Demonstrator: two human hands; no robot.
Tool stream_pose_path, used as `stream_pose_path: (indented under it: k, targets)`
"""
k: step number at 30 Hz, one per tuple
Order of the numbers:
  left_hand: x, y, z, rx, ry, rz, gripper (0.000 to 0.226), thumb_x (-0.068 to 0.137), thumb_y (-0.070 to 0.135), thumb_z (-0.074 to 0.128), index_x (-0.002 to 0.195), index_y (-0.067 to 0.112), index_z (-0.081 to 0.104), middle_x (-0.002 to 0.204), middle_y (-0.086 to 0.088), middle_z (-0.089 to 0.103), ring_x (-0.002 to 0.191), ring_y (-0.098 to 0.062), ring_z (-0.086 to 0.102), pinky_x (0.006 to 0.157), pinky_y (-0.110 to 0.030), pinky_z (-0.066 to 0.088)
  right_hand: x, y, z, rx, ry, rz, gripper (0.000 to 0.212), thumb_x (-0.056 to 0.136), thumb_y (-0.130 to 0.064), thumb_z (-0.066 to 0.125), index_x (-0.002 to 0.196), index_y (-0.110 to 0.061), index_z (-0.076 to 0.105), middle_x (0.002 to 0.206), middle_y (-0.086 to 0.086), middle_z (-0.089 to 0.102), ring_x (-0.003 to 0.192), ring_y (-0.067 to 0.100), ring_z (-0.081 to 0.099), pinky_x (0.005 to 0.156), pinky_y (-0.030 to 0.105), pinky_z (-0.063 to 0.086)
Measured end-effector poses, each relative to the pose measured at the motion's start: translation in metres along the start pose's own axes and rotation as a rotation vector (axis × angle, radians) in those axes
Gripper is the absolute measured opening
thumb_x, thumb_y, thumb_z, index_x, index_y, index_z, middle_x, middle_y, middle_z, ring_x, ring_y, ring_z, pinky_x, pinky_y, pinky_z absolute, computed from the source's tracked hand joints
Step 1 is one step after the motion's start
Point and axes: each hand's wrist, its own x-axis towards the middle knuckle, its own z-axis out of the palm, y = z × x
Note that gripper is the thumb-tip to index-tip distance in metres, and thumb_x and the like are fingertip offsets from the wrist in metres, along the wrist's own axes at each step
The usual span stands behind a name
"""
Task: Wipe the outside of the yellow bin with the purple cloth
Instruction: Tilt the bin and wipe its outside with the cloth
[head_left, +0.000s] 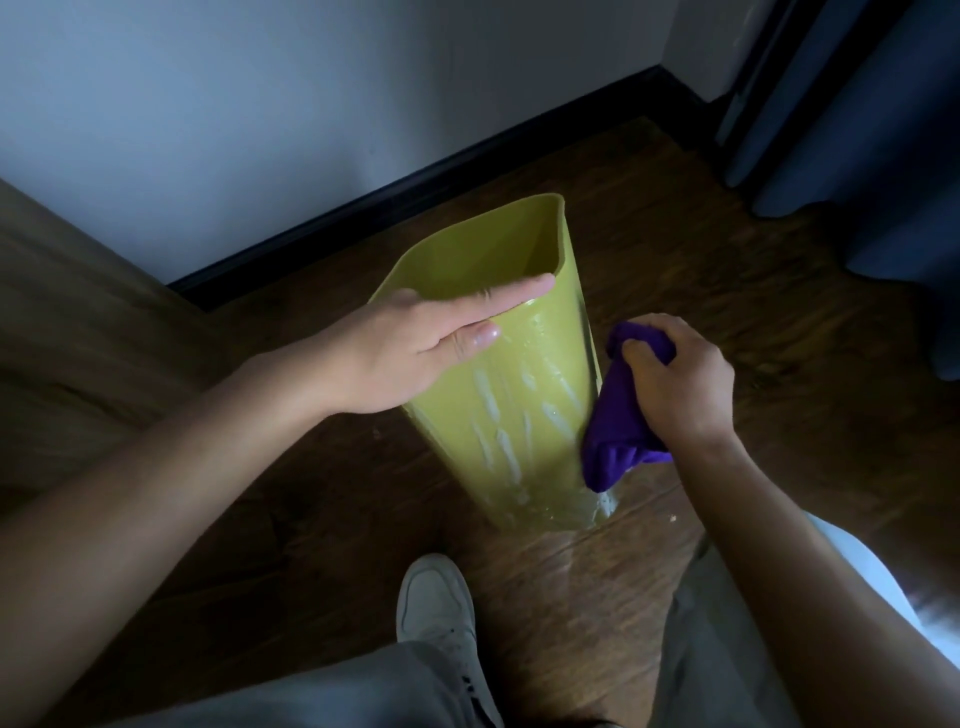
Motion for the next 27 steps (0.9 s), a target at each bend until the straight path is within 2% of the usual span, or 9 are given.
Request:
stream_pose_path:
  k: [1, 2, 5, 8, 14, 19, 22, 25, 27]
  targets:
    - [0.000, -0.001, -0.001, 0.100, 0.022, 0.003, 0.050, 0.108, 0.045, 0.031, 0.148, 0.070, 0.015, 0.067, -0.002, 0.065, 0.043, -0.011, 0.048, 0.047, -0.024, 0.044, 0.000, 0.000, -0.001, -0.006, 0.004, -0.009, 0.025, 0.097, -0.022, 0.059, 0.119, -0.028, 0.067, 0.112, -0.004, 0.068, 0.096, 0.016, 0.062, 0.077, 0.029, 0.055]
    - [0.001, -0.001, -0.002, 0.172, 0.045, 0.002, 0.050, 0.107, 0.047, 0.030, 0.147, 0.071, 0.013, 0.050, 0.000, 0.041, 0.040, -0.011, 0.035, 0.041, -0.031, 0.035, 0.000, 0.001, -0.002, -0.010, 0.009, -0.010, 0.025, 0.097, -0.022, 0.059, 0.120, -0.028, 0.067, 0.111, -0.003, 0.068, 0.095, 0.016, 0.062, 0.077, 0.029, 0.055]
    - [0.004, -0.006, -0.002, 0.264, 0.124, 0.037, 0.051, 0.109, 0.044, 0.031, 0.150, 0.067, 0.013, 0.047, 0.004, 0.024, 0.039, -0.012, 0.028, 0.039, -0.038, 0.033, 0.002, 0.002, -0.005, -0.005, 0.037, 0.003, 0.025, 0.097, -0.023, 0.059, 0.120, -0.028, 0.066, 0.110, -0.002, 0.068, 0.095, 0.018, 0.064, 0.080, 0.038, 0.058]
    - [0.004, -0.014, 0.003, 0.374, 0.261, 0.150, 0.050, 0.111, 0.035, 0.037, 0.157, 0.048, 0.025, 0.050, 0.007, 0.025, 0.039, -0.012, 0.031, 0.037, -0.026, 0.031, 0.001, 0.003, -0.007, -0.020, 0.023, 0.016, 0.028, 0.098, -0.022, 0.059, 0.126, -0.024, 0.065, 0.113, 0.000, 0.068, 0.094, 0.018, 0.064, 0.073, 0.029, 0.055]
    - [0.002, -0.023, 0.018, 0.205, 0.485, 0.250, 0.039, 0.107, 0.019, 0.052, 0.146, 0.014, 0.050, 0.053, 0.018, 0.018, 0.041, 0.001, 0.019, 0.042, -0.017, 0.020, -0.002, 0.002, -0.005, -0.025, -0.005, 0.032, 0.029, 0.097, -0.025, 0.059, 0.126, -0.027, 0.063, 0.113, -0.001, 0.068, 0.095, 0.019, 0.066, 0.080, 0.043, 0.061]
    - [-0.001, -0.018, 0.026, 0.157, 0.534, 0.185, 0.040, 0.106, 0.019, 0.054, 0.146, 0.015, 0.051, 0.051, 0.019, 0.022, 0.042, 0.005, 0.022, 0.045, -0.012, 0.017, 0.001, 0.006, -0.009, -0.030, -0.010, 0.072, 0.030, 0.098, -0.026, 0.059, 0.128, -0.027, 0.063, 0.110, -0.001, 0.067, 0.091, 0.018, 0.065, 0.074, 0.037, 0.060]
    - [0.001, -0.020, 0.021, 0.166, 0.563, 0.092, 0.041, 0.108, 0.027, 0.051, 0.148, 0.022, 0.053, 0.048, 0.003, 0.041, 0.037, -0.017, 0.034, 0.038, -0.028, 0.029, 0.003, 0.010, -0.011, -0.069, -0.115, 0.140, 0.031, 0.099, -0.028, 0.060, 0.129, -0.026, 0.063, 0.105, -0.001, 0.065, 0.085, 0.014, 0.063, 0.065, 0.029, 0.054]
    - [0.001, -0.028, 0.016, 0.068, 0.515, -0.034, 0.044, 0.107, 0.041, 0.044, 0.151, 0.040, 0.044, 0.092, -0.015, 0.077, 0.066, -0.041, 0.067, 0.061, -0.049, 0.058, 0.002, 0.006, -0.013, -0.081, -0.134, 0.151, 0.032, 0.099, -0.029, 0.061, 0.130, -0.025, 0.062, 0.106, -0.001, 0.065, 0.082, 0.012, 0.061, 0.060, 0.025, 0.048]
    - [-0.001, -0.025, 0.013, -0.036, 0.457, -0.099, 0.045, 0.106, 0.038, 0.045, 0.152, 0.041, 0.042, 0.125, 0.000, 0.074, 0.105, -0.038, 0.071, 0.091, -0.051, 0.055, 0.002, -0.001, -0.016, -0.007, -0.136, 0.158, 0.029, 0.097, -0.030, 0.063, 0.126, -0.027, 0.062, 0.106, -0.001, 0.067, 0.086, 0.015, 0.065, 0.063, 0.027, 0.052]
